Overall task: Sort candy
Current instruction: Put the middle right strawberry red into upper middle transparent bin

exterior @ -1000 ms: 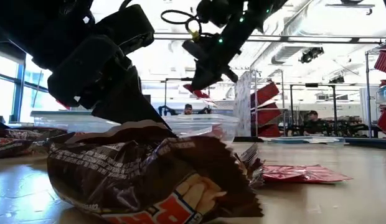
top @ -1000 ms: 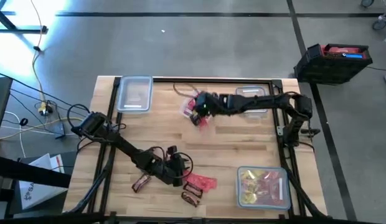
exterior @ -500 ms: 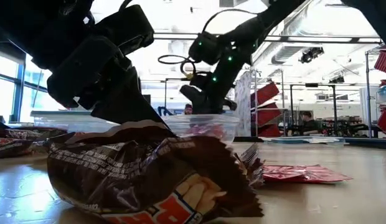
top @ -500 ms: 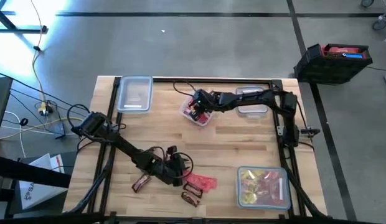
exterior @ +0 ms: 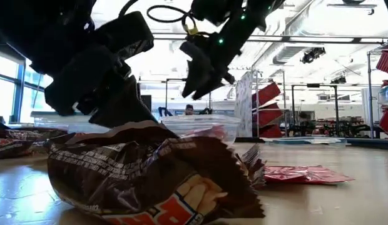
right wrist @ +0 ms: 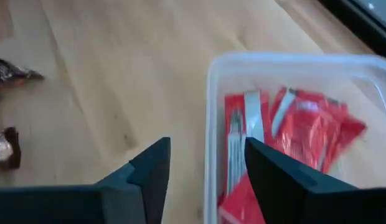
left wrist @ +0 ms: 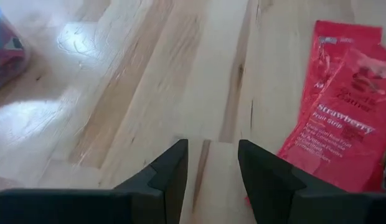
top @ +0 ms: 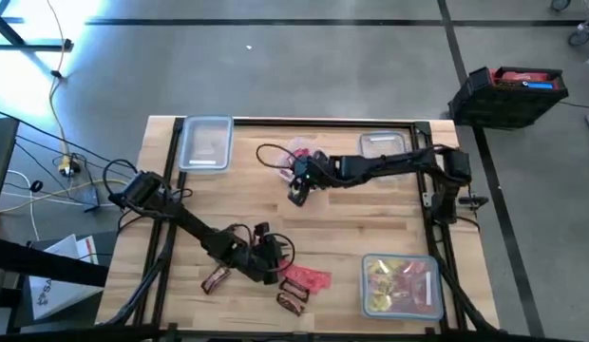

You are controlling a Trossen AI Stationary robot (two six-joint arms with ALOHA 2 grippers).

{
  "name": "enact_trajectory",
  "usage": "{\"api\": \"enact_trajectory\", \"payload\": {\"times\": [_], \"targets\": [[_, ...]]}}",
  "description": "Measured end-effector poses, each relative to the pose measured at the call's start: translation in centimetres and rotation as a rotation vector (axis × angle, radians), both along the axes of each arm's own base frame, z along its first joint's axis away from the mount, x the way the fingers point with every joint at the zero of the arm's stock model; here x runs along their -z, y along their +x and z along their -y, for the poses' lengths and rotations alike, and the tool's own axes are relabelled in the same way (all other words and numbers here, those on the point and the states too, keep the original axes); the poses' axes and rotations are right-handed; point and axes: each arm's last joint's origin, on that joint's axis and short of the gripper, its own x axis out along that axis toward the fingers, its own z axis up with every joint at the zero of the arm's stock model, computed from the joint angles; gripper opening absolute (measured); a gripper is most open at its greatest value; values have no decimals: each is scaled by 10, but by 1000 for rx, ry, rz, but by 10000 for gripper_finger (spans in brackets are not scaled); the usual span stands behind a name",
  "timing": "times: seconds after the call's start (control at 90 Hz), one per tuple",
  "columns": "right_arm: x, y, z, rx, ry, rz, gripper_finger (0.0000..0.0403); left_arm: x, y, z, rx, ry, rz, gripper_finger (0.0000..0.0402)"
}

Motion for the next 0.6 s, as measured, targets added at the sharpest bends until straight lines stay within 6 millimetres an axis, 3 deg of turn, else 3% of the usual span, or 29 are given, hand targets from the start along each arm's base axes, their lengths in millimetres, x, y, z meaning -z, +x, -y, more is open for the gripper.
{"api": "enact_trajectory", "payload": {"times": [0.156,0.333,0.6], "targets": [[5,-6,-43,-54,54,-71,176,14,0,0,-6,14,-29,126],[6,-13,-101,-144,49,-78,176,13,1,1,29,29,-39,126],[5,-32,-169,-212,8,-39,176,6,5,18,262,-37,-62,126]]}}
